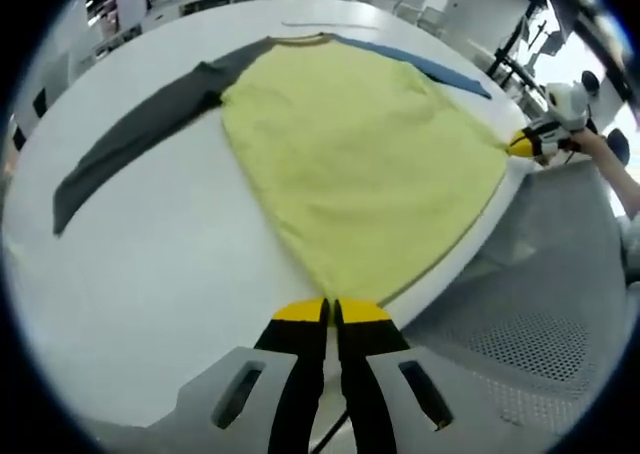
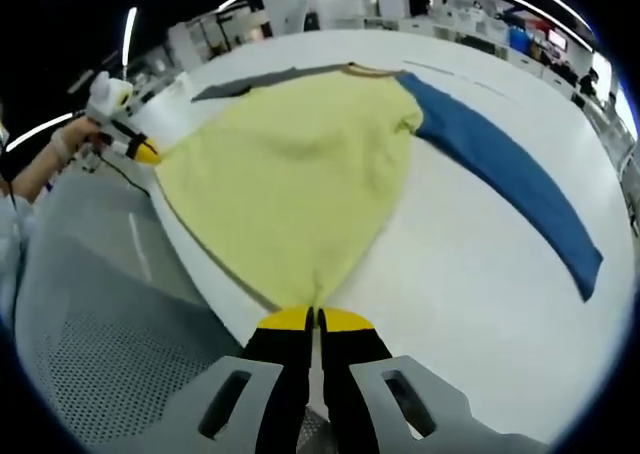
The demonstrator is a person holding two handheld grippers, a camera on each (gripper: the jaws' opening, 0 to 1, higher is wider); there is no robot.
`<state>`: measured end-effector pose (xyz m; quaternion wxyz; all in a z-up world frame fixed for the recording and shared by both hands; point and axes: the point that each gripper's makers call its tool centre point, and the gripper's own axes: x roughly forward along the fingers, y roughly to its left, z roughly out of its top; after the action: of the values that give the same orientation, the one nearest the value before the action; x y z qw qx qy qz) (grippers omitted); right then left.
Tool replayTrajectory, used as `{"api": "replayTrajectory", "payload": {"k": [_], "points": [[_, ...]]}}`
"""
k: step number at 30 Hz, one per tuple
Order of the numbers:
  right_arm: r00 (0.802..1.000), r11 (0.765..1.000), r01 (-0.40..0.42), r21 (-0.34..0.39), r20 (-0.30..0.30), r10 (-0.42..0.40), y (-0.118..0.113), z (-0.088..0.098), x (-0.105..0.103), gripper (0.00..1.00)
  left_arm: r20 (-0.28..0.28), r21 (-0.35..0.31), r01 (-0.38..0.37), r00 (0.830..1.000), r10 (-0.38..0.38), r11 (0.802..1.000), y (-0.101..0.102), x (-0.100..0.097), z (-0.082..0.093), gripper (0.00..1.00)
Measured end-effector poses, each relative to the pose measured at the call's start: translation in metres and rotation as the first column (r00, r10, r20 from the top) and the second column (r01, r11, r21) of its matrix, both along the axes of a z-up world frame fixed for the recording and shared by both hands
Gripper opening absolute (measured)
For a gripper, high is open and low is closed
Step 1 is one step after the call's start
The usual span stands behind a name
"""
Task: Fold the garment on the visible template until the final outline fits inside the template.
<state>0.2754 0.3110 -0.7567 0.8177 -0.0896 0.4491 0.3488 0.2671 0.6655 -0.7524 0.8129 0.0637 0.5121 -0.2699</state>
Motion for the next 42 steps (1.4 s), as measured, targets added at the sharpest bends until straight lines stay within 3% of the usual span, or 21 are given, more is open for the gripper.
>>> {"api": "replayTrajectory", "payload": {"k": [21, 42], "points": [[0.997, 0.998, -0.047, -0.031, -0.069, 0.045, 0.002, -0.008, -0.025, 0.03, -0.048, 0.056, 0.049, 0.998, -0.046, 0.997, 0.002, -0.018, -0.005, 0.00], [0.993, 0.993, -0.089, -0.075, -0.090, 0.082, 0.001, -0.014, -0.033, 0.03, -0.059, 0.098, 0.073, 0.996, -0.067, 0.993, 0.007, -0.027, -0.013, 0.00]]}}
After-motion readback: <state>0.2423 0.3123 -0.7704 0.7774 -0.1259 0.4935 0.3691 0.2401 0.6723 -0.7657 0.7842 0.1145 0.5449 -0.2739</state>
